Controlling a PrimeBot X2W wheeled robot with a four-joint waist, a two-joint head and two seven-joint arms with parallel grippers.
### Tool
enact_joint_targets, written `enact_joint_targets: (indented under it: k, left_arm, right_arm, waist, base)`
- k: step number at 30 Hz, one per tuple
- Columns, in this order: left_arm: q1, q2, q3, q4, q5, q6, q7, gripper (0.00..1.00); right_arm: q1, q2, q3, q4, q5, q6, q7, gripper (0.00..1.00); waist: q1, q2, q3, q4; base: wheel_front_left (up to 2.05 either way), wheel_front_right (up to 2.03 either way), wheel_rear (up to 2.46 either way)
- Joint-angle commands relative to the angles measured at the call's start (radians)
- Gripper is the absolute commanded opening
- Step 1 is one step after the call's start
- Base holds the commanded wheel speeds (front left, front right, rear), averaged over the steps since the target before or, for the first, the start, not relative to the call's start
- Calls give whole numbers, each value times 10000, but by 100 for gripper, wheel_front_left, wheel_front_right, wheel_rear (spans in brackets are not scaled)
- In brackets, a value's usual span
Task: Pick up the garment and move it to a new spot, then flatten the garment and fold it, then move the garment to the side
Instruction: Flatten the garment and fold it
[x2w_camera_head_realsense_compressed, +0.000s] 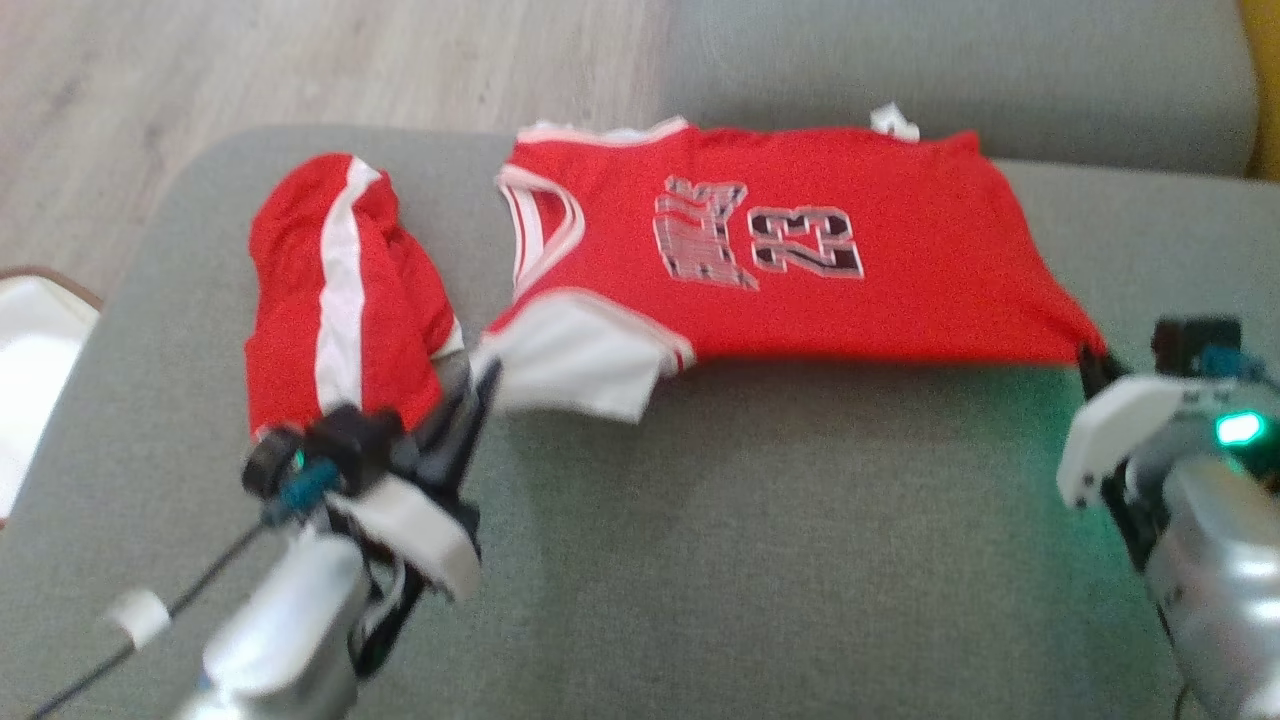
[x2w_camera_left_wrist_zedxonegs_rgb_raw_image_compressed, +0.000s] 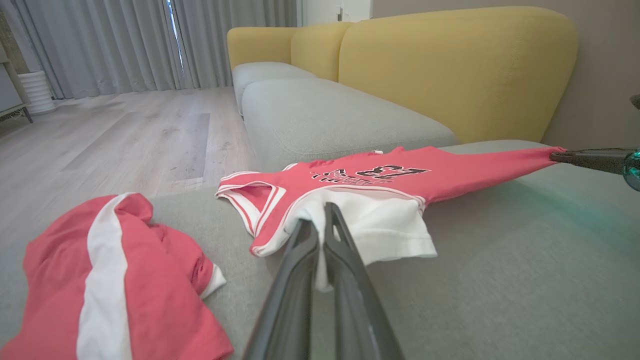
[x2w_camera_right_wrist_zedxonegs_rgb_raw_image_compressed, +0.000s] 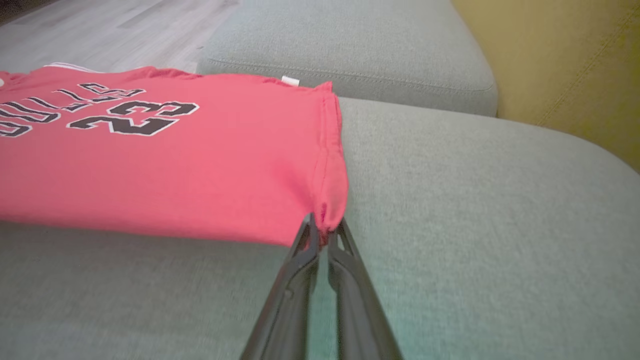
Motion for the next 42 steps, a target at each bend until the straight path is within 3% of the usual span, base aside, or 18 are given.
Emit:
enact_joint_targets:
  k: [1, 6, 12, 22, 31, 42]
  left_arm:
    - [-229, 447, 322, -370, 30, 57, -25, 0]
    - [1032, 920, -53, -1448, 175, 439, 265, 0]
    - [2257, 1568, -148, -2969, 173, 1042, 568, 0]
    - [3676, 2313, -29, -4903, 61, 2037, 845, 0]
    - [3719, 2419, -3, -5267, 70, 2247, 926, 0]
    - [3456, 2369, 88, -5231, 55, 2279, 781, 0]
  right_arm:
    - [87, -203, 301, -352, 194, 65, 7, 0]
    - [1622, -552, 1253, -1674, 1745, 65, 557, 0]
    - [3647, -1671, 1956, -4069, 3470, 65, 1647, 0]
    - [6670, -2908, 1180, -8224, 4828, 65, 3495, 0]
    - [7537, -2368, -210, -10745, 4151, 65, 4548, 0]
    - [8230, -1426, -1181, -11906, 3507, 65, 5278, 0]
  waist:
    - [3, -1, -417, 143]
    - [3, -1, -910, 104]
    - [3, -1, -1180, 21]
    - [3, -1, -1260, -196]
    - [3, -1, -1081, -276]
    - [3, -1, -803, -257]
  base:
    - [0, 0, 0]
    - [0, 0, 0]
    - [0, 0, 0]
    - [0, 0, 0]
    - [0, 0, 0]
    - [0, 0, 0]
